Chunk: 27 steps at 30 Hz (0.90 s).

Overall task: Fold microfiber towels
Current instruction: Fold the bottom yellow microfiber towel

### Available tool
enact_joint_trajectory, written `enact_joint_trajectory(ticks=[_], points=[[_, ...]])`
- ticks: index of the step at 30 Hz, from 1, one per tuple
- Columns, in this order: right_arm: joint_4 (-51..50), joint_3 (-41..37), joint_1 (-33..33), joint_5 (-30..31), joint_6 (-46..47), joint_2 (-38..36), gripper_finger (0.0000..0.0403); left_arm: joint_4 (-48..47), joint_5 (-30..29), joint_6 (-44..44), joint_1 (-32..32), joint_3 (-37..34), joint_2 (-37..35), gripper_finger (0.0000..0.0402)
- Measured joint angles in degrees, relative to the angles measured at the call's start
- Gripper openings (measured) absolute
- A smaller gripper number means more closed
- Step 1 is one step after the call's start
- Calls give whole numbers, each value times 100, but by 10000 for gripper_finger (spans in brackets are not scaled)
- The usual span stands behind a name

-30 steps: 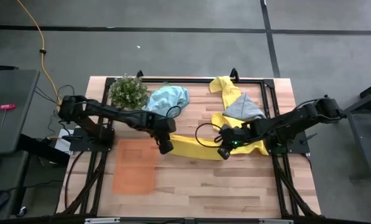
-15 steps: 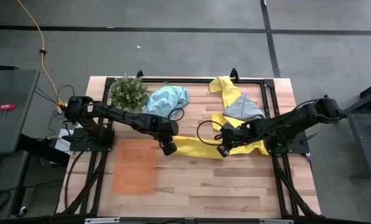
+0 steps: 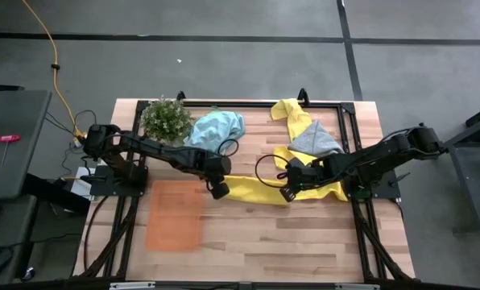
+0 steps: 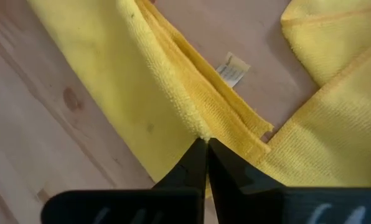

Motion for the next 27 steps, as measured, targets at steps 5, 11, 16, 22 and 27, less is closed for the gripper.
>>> enact_joint_trajectory(ticks=[5, 11, 16, 22, 27], points=[[-76, 0, 0, 281, 129, 0, 32, 2, -150, 1, 13, 0, 0, 38], [-395, 0, -2, 589, 149, 2, 113, -5, -135, 60, 154, 0, -7, 74], [-557, 0, -168, 696, -196, -217, 179, -613, -140, 484, 434, 279, -225, 110], [-186, 0, -204, 454, -1017, -826, 214, -773, 474, 1070, 575, 543, -800, 149], [138, 0, 177, -130, -1620, -1030, 215, -698, 1142, 1913, -34, 533, -911, 164]])
